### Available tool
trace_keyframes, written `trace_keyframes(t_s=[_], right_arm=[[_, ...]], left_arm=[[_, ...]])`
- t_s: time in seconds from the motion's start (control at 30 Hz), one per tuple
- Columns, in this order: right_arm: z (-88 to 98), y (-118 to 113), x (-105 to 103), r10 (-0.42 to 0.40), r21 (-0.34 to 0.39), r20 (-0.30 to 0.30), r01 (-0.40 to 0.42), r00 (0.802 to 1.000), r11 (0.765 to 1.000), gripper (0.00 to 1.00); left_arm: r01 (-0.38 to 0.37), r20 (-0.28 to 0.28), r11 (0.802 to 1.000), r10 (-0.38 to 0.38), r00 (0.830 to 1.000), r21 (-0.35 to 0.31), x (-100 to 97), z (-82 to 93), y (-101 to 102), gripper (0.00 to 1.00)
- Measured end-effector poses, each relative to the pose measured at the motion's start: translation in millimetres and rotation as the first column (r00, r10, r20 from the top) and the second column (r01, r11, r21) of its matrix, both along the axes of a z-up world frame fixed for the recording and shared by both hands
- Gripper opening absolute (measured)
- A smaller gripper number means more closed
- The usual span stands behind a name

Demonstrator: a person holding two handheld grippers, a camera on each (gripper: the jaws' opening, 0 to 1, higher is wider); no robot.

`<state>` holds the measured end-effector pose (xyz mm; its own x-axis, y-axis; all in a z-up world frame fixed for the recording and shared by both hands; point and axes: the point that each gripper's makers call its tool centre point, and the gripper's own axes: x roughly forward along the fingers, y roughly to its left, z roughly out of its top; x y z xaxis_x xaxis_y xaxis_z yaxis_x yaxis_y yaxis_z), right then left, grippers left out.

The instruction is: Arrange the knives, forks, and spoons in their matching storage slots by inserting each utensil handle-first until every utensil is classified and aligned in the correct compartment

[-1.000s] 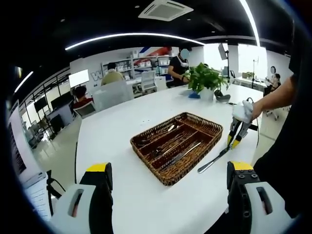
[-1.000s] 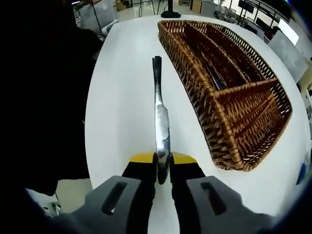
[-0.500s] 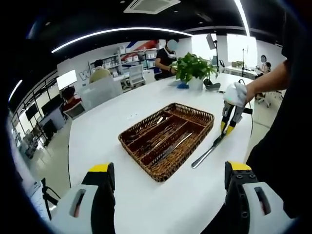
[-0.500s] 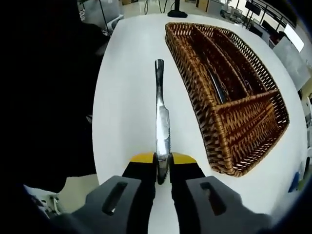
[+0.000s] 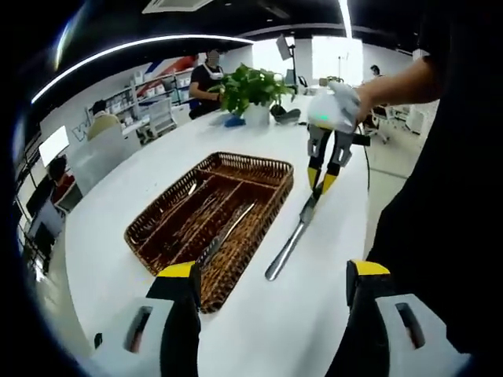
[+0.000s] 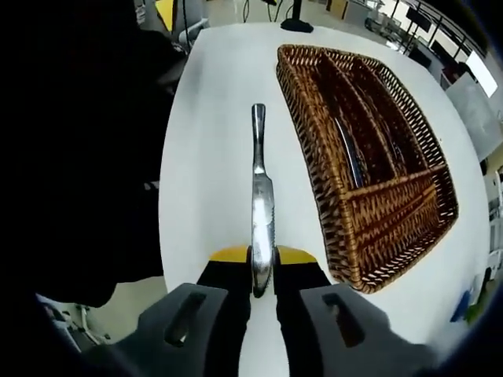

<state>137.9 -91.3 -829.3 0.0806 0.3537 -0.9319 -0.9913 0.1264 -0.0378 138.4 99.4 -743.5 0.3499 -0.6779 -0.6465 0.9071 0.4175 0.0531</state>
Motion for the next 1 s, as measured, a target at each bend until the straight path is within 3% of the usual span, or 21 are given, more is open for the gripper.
trace_keyframes(t_s=[0.03, 0.17, 0.33, 0.4, 0.47, 0.57, 0.67, 0.97, 1.0], right_arm=[[1.0, 1.1, -0.2, 0.003, -0.002, 0.001, -0.003, 1.0, 1.0, 0.08], [3.2, 5.3, -1.7, 0.014, -0.01, 0.001, -0.014, 1.0, 1.0, 0.08], [6.4, 8.8, -3.2, 0.019, -0.011, 0.003, -0.019, 1.0, 1.0, 0.08], [8.2, 9.7, -4.0, 0.017, -0.011, 0.001, -0.017, 1.0, 1.0, 0.08], [9.2, 10.2, -5.2, 0.027, -0.015, 0.001, -0.027, 1.0, 1.0, 0.08], [11.5, 12.3, -5.7, 0.034, -0.017, 0.004, -0.034, 0.999, 0.999, 0.08], [13.7, 15.6, -6.9, 0.038, -0.014, 0.001, -0.037, 0.999, 0.999, 0.08], [17.5, 23.2, -9.5, 0.053, -0.011, 0.001, -0.053, 0.999, 0.999, 0.07], [17.5, 23.5, -9.6, 0.053, -0.011, 0.001, -0.053, 0.999, 0.999, 0.0]], left_arm=[[0.036, -0.002, 0.999, -0.036, 0.999, 0.033, -0.1, -8.2, -4.6, 0.72], [0.081, -0.011, 0.995, -0.08, 0.997, 0.057, 5.1, -27.8, -17.5, 0.65], [0.174, -0.019, 0.977, -0.173, 0.985, 0.122, 5.9, -59.1, -36.8, 0.56], [0.194, -0.107, 0.977, -0.185, 0.977, 0.085, -2.0, -70.9, -46.0, 0.56], [0.227, -0.094, 0.966, -0.216, 0.972, 0.125, 3.2, -82.9, -48.5, 0.55], [0.261, -0.119, 0.956, -0.246, 0.962, 0.135, 2.7, -92.0, -54.6, 0.53], [0.295, -0.117, 0.942, -0.278, 0.953, 0.163, 2.8, -97.9, -58.7, 0.48], [0.336, -0.104, 0.924, -0.321, 0.941, 0.185, 5.3, -108.0, -63.9, 0.31], [0.343, -0.104, 0.92, -0.329, 0.939, 0.19, 4.8, -109.5, -64.3, 0.3]])
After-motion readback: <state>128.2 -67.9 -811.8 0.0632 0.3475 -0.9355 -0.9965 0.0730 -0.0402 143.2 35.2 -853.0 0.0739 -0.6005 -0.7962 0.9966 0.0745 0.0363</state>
